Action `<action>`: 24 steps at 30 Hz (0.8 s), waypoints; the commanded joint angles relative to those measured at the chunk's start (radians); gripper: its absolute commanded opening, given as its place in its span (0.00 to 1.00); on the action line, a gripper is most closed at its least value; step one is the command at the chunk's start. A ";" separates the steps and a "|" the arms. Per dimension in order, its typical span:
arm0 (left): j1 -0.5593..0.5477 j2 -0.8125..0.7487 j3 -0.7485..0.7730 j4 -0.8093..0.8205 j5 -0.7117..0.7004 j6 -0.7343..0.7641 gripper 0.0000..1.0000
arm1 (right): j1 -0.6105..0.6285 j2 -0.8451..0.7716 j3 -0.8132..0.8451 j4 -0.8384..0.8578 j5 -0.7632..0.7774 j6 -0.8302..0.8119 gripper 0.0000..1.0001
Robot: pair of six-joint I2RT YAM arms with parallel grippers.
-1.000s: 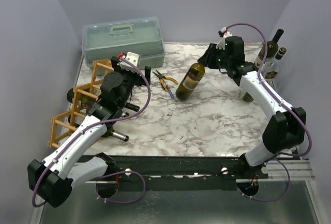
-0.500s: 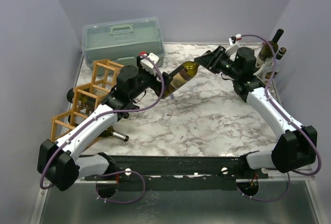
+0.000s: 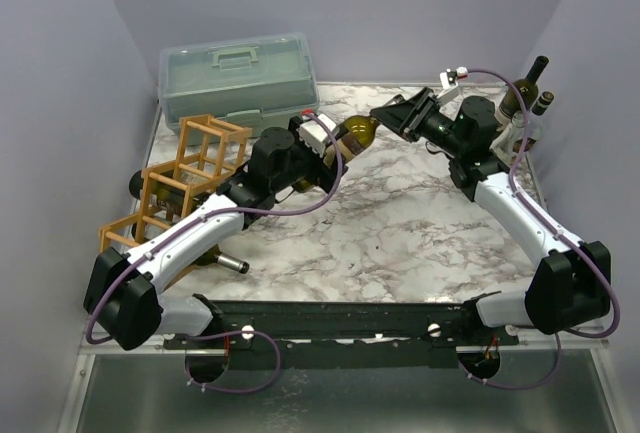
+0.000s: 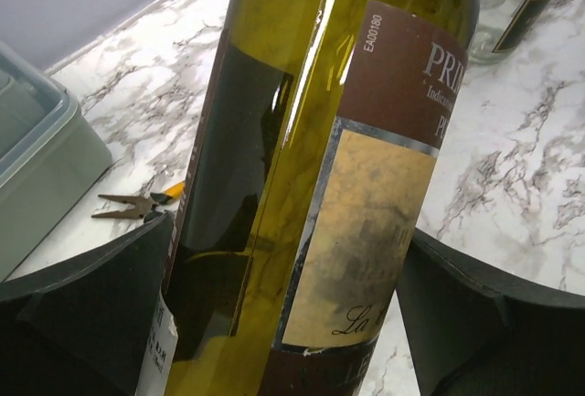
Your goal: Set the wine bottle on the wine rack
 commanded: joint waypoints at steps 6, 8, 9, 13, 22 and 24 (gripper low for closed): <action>-0.029 0.026 0.039 -0.045 -0.136 0.079 0.82 | 0.023 -0.060 -0.016 0.128 -0.065 0.085 0.01; -0.032 0.017 0.035 -0.044 -0.168 0.101 0.61 | 0.025 -0.072 -0.031 0.125 -0.081 0.073 0.01; -0.033 0.011 0.031 -0.044 -0.178 0.112 0.50 | 0.025 -0.079 -0.042 0.121 -0.085 0.064 0.00; -0.046 -0.006 0.013 -0.045 -0.219 0.196 0.06 | 0.025 -0.116 -0.065 0.032 -0.090 -0.010 0.12; -0.130 -0.069 -0.096 -0.008 -0.262 0.490 0.00 | 0.025 -0.151 -0.005 -0.415 -0.079 -0.322 0.56; -0.150 -0.085 -0.120 -0.008 -0.256 0.552 0.00 | 0.024 -0.144 0.037 -0.550 -0.065 -0.416 0.68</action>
